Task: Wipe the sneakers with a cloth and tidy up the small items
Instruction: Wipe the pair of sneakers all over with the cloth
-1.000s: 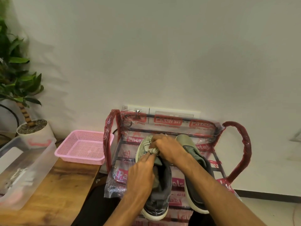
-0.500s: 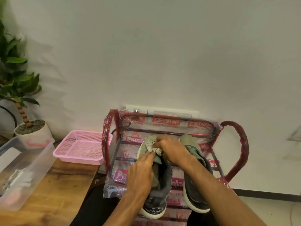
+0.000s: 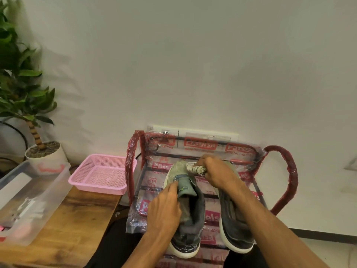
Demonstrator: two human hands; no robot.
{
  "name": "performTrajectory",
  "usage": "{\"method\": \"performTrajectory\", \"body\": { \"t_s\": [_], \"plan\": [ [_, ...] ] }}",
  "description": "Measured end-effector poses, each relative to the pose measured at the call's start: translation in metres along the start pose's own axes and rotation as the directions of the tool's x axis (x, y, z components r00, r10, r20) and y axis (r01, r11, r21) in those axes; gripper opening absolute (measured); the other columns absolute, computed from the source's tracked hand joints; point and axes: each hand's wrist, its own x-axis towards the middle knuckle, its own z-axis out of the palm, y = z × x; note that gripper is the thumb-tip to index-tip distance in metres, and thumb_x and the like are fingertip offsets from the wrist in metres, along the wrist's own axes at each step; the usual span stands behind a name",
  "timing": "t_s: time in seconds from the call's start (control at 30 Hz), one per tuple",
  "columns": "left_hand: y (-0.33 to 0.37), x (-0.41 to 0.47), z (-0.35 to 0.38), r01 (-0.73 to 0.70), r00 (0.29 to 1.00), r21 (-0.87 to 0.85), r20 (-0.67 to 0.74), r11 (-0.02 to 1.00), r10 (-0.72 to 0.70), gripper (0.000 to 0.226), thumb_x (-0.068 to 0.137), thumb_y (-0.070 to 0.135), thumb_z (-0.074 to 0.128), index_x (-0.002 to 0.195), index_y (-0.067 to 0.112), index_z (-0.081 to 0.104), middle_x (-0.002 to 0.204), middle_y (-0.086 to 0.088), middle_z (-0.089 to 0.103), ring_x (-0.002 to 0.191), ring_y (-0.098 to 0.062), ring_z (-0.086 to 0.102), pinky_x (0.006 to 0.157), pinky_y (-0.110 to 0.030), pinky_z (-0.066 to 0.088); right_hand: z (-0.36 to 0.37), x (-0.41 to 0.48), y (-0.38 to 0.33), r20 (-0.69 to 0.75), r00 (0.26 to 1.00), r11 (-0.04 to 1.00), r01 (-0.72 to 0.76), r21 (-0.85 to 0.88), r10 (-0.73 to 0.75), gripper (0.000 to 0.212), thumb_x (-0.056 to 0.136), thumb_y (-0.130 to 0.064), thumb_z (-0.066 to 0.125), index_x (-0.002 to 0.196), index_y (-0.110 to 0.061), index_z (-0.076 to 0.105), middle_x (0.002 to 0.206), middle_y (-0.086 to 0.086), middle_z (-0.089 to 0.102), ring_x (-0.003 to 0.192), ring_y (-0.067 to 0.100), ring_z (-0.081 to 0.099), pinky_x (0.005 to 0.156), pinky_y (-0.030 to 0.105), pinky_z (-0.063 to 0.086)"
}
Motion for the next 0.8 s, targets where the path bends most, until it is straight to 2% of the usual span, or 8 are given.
{"method": "performTrajectory", "body": {
  "t_s": [0.1,0.2,0.3,0.4,0.5,0.6,0.7,0.8],
  "plan": [
    [0.0,0.0,0.001,0.027,0.999,0.017,0.039,0.999,-0.028,0.048,0.101,0.026,0.047,0.145,0.025,0.028,0.124,0.003,0.062,0.109,-0.015,0.061,0.079,-0.024,0.041,0.004,-0.007,-0.006,0.067,0.997,0.997,0.046,0.054,-0.05,0.026,0.082,0.001,0.06,0.089,-0.021,0.073,0.104,-0.001,0.066,0.091,0.019,0.062,0.076,0.037,0.052],
    [0.001,0.001,0.002,0.035,0.998,0.021,0.059,0.999,-0.036,0.041,0.102,0.025,0.046,0.141,0.023,0.032,0.116,0.002,0.066,0.102,-0.015,0.063,0.072,-0.021,0.036,0.003,-0.015,-0.008,0.161,0.987,0.995,0.005,0.103,-0.022,0.029,0.075,0.002,0.057,0.06,-0.023,0.061,0.073,0.0,0.068,0.066,0.017,0.061,0.06,0.036,0.051],
    [0.002,0.001,0.001,0.036,0.998,0.023,0.054,0.999,-0.037,0.036,0.103,0.024,0.044,0.138,0.023,0.035,0.112,0.003,0.067,0.099,-0.013,0.064,0.067,-0.019,0.033,-0.013,-0.018,-0.009,0.283,0.959,0.98,-0.032,0.196,-0.025,0.029,0.075,0.005,0.056,0.059,-0.019,0.062,0.06,0.001,0.063,0.053,0.008,0.055,0.05,0.027,0.045],
    [0.002,0.001,0.0,0.036,0.998,0.021,0.046,0.999,-0.037,0.036,0.102,0.026,0.046,0.137,0.023,0.036,0.112,0.003,0.066,0.099,-0.012,0.063,0.067,-0.018,0.032,-0.029,-0.019,-0.007,0.302,0.953,0.959,-0.079,0.274,-0.007,0.03,0.078,0.008,0.055,0.061,-0.014,0.065,0.059,0.002,0.063,0.051,0.005,0.054,0.046,0.022,0.042],
    [0.004,-0.001,-0.004,0.044,0.998,0.0,0.048,0.999,-0.044,0.04,0.1,0.029,0.051,0.136,0.022,0.035,0.116,0.003,0.065,0.102,-0.012,0.062,0.068,-0.018,0.032,-0.026,-0.015,-0.004,0.211,0.969,0.937,-0.19,0.295,0.13,0.026,0.084,0.0,0.064,0.067,-0.02,0.062,0.066,0.0,0.065,0.056,0.012,0.062,0.048,0.024,0.047],
    [0.003,-0.004,-0.004,0.035,0.998,0.041,0.042,0.999,-0.037,0.042,0.098,0.029,0.053,0.133,0.021,0.032,0.116,0.003,0.064,0.103,-0.014,0.062,0.069,-0.019,0.031,-0.014,-0.009,-0.008,0.017,0.98,0.956,-0.196,0.218,0.197,0.026,0.082,0.002,0.062,0.088,-0.021,0.072,0.081,0.001,0.07,0.065,0.016,0.066,0.059,0.038,0.057],
    [0.0,-0.006,-0.003,0.029,0.999,0.063,0.028,0.998,-0.031,0.04,0.099,0.026,0.05,0.134,0.02,0.031,0.111,0.004,0.064,0.097,-0.014,0.061,0.069,-0.02,0.032,-0.007,-0.008,-0.019,-0.045,0.992,0.975,-0.103,0.199,0.114,0.036,0.079,0.001,0.063,0.104,-0.023,0.072,0.101,-0.004,0.071,0.084,0.013,0.064,0.069,0.034,0.054],
    [-0.002,-0.006,-0.001,0.019,1.0,0.061,0.009,0.998,-0.019,0.038,0.101,0.026,0.046,0.136,0.021,0.031,0.107,0.005,0.064,0.084,-0.01,0.054,0.069,-0.02,0.032,-0.001,-0.012,-0.037,0.049,0.994,0.973,0.081,0.218,-0.094,0.037,0.075,-0.001,0.064,0.102,-0.024,0.072,0.107,-0.004,0.071,0.093,0.016,0.064,0.077,0.036,0.055]
  ]
}}
